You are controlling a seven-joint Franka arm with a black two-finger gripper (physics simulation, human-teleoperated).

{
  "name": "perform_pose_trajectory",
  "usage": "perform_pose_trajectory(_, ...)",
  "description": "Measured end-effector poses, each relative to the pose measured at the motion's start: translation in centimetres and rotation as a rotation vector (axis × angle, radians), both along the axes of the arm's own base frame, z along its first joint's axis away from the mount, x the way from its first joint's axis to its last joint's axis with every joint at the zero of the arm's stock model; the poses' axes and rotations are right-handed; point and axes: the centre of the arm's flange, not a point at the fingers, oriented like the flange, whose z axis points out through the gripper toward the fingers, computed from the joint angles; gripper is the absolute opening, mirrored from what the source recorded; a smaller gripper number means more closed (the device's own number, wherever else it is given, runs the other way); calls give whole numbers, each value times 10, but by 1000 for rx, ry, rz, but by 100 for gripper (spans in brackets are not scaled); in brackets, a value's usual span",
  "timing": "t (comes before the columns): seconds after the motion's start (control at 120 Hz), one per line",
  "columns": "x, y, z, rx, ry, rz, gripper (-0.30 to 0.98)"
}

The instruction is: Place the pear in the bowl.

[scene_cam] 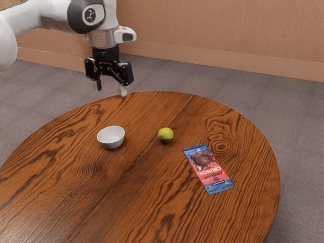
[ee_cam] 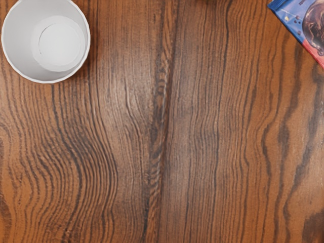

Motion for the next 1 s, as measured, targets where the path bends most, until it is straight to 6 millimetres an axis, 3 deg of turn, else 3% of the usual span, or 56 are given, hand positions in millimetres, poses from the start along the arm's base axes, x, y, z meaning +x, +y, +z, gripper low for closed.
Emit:
perform_pose_trajectory(0.117,28,-37,-51,4,10,15,69)
perform_pose_trajectory(0.233,50,-51,-105,-11,25,63,69)
perform_pose_trajectory(0.492,63,-65,-154,-50,25,163,69)
perform_pose_trajectory(0.583,64,-74,-186,-64,32,185,69)
perform_pose_trajectory(0.658,66,-82,-197,-76,13,198,69)
perform_pose_trajectory(0.842,79,-80,-217,-108,-41,259,69)
perform_pose_trajectory(1.0,93,-46,-239,-85,-69,336,69)
